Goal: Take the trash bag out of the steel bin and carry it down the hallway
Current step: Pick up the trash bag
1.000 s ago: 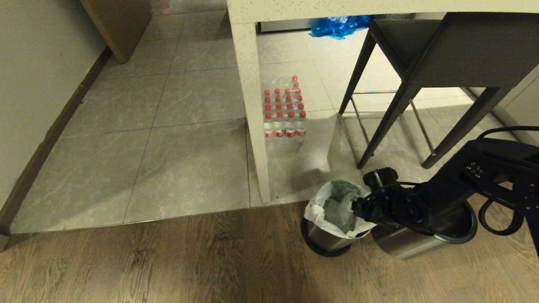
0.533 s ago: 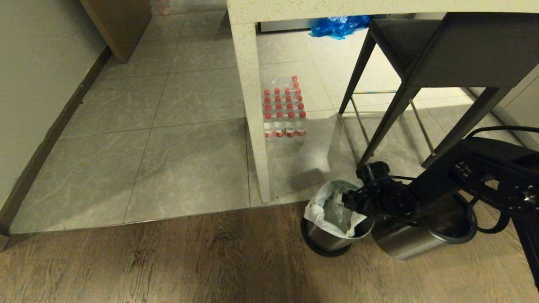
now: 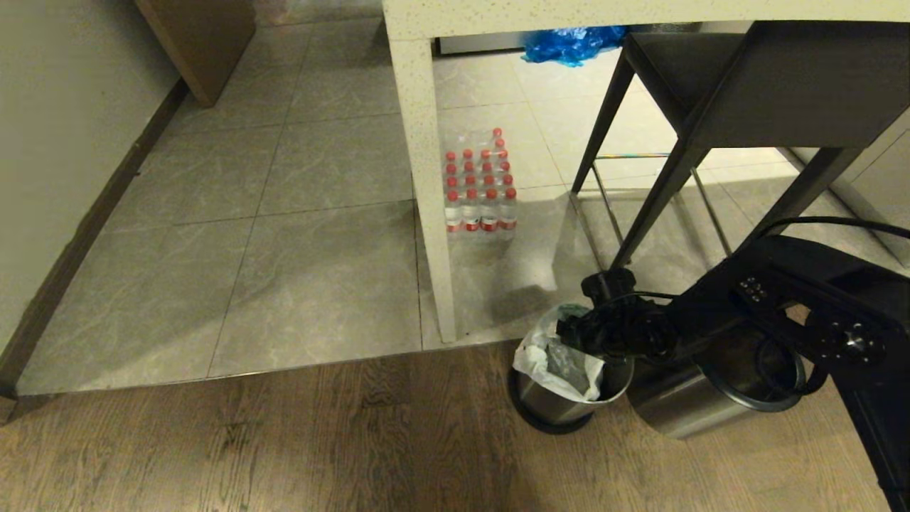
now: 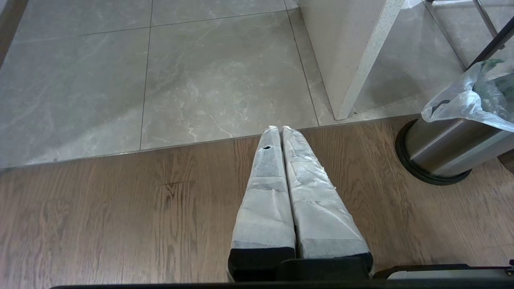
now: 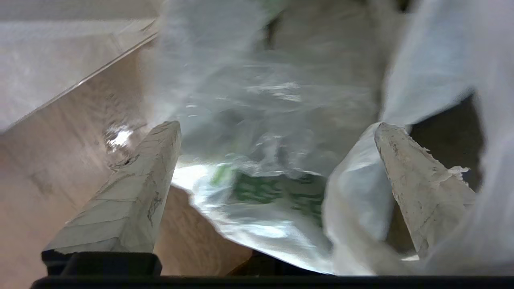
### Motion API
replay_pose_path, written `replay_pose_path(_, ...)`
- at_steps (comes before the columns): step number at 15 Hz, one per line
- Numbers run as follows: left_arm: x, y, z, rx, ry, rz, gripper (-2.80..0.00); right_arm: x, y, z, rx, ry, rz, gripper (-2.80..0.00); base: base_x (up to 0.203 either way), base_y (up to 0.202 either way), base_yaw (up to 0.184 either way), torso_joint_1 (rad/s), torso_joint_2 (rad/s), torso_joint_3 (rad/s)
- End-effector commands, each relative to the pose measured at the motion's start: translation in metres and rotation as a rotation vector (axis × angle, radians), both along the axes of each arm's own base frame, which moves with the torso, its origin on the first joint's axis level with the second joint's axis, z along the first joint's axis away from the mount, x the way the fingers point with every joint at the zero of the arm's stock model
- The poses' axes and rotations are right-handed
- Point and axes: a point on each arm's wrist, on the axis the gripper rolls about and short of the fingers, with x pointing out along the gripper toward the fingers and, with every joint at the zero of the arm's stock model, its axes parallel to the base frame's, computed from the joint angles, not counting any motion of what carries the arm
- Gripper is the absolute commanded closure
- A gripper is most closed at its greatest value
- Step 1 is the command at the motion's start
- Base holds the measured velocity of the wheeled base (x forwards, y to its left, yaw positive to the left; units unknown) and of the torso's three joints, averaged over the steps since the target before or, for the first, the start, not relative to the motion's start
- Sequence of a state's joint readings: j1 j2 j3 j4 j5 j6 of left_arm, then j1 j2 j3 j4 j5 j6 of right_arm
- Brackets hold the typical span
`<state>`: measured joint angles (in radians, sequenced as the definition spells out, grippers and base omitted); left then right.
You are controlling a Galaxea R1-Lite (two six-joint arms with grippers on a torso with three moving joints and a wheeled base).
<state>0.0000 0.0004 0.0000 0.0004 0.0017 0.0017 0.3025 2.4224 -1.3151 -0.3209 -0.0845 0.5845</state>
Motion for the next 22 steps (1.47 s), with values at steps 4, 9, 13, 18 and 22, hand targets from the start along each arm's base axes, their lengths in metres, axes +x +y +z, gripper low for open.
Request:
replay_pose_path(4, 0.0, 0.0, 0.0, 0.0, 0.001, 0.0, 0.0, -0.002, 0.002, 0.007, 0.002, -0.012, 0.01, -2.8, 0.0, 0.0, 0.0, 0.0, 0.0, 0.0)
replay_pose_path(9, 0.0, 0.0, 0.0, 0.0, 0.001, 0.0, 0.0, -0.026, -0.029, 0.005, -0.106, 0.057, -0.029, -2.8, 0.0, 0.0, 0.0, 0.0, 0.0, 0.0)
replay_pose_path(13, 0.0, 0.0, 0.0, 0.0, 0.001, 0.0, 0.0, -0.03, -0.031, -0.019, -0.149, 0.106, -0.055, -2.8, 0.0, 0.0, 0.0, 0.0, 0.0, 0.0)
replay_pose_path(18, 0.0, 0.0, 0.0, 0.0, 0.001, 0.0, 0.0, -0.021, -0.029, -0.037, -0.144, 0.082, -0.054, 0.0, 0.0, 0.0, 0.0, 0.0, 0.0, 0.0)
replay_pose_path(22, 0.0, 0.0, 0.0, 0.0, 0.001, 0.0, 0.0, -0.018, -0.028, -0.016, -0.128, 0.036, -0.059, 0.0, 0.0, 0.0, 0.0, 0.0, 0.0, 0.0)
